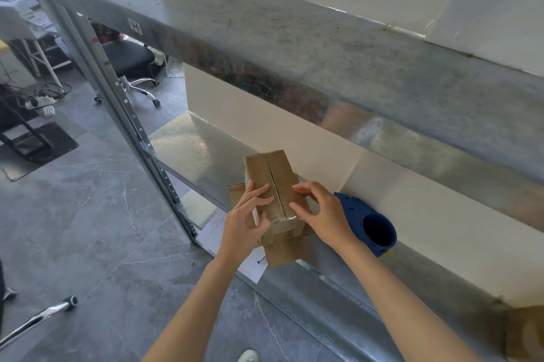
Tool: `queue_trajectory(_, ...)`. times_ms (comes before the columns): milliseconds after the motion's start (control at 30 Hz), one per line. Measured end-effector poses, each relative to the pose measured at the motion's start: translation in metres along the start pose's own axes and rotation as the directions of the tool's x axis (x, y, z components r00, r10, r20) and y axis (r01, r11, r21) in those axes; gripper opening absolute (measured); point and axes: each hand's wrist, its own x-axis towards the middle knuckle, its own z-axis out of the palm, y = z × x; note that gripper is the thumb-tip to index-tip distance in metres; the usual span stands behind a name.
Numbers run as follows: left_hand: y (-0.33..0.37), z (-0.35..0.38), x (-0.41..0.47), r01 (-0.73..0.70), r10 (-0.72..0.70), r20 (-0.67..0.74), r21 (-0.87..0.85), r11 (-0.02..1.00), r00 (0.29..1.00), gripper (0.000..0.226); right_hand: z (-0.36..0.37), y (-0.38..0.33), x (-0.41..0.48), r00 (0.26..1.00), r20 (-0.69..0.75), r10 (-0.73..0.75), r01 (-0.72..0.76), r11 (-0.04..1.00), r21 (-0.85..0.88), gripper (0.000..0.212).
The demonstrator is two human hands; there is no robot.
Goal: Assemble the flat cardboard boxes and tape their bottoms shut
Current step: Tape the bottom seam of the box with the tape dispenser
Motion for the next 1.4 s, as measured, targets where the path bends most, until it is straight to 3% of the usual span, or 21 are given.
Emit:
queue_trajectory(100, 0.000, -0.011, 0.003, -0.001, -0.002, 0.093, 0.034, 0.999, 0.996, 0.027, -0.013, -0.002, -0.004, 0.984, 0.170, 0.053, -0.049, 0.998, -0.030, 0.070)
queue_trajectory(200, 0.005, -0.031, 0.010, 0.026, -0.059, 0.268, 0.124, 0.992, 0.962, 0.063, -0.036, 0.000, 0.001, 0.932, 0.358, 0.046, 0.036, 0.975, -0.217, 0.087)
queue_trajectory(300, 0.009, -0.044, 0.021, -0.039, -0.070, 0.381, 0.270, 0.962, 0.922, 0.077, -0.049, -0.005, 0.015, 0.901, 0.433, -0.020, 0.235, 0.862, -0.449, 0.085)
queue_trajectory(400, 0.010, -0.046, 0.023, -0.068, -0.067, 0.399, 0.315, 0.947, 0.915, 0.074, -0.050, -0.011, 0.023, 0.909, 0.405, -0.096, 0.306, 0.814, -0.493, 0.069)
queue_trajectory(667, 0.013, -0.046, 0.019, -0.037, -0.079, 0.405, 0.271, 0.962, 0.911, 0.073, -0.028, -0.003, 0.009, 0.949, 0.197, -0.245, 0.307, 0.855, -0.419, 0.045)
queue_trajectory(933, 0.010, -0.044, 0.019, -0.009, -0.087, 0.418, 0.223, 0.975, 0.904, 0.068, -0.020, 0.000, 0.006, 0.945, 0.191, -0.264, 0.324, 0.825, -0.464, 0.044)
queue_trajectory(1133, 0.011, -0.050, 0.026, 0.011, -0.135, 0.470, 0.257, 0.966, 0.872, 0.072, -0.040, 0.003, 0.004, 0.913, 0.394, -0.102, 0.277, 0.864, -0.420, 0.076)
queue_trajectory(1400, 0.008, -0.041, 0.020, 0.005, -0.093, 0.381, 0.224, 0.975, 0.920, 0.067, -0.026, 0.003, 0.001, 0.962, 0.241, -0.128, 0.207, 0.917, -0.340, 0.056)
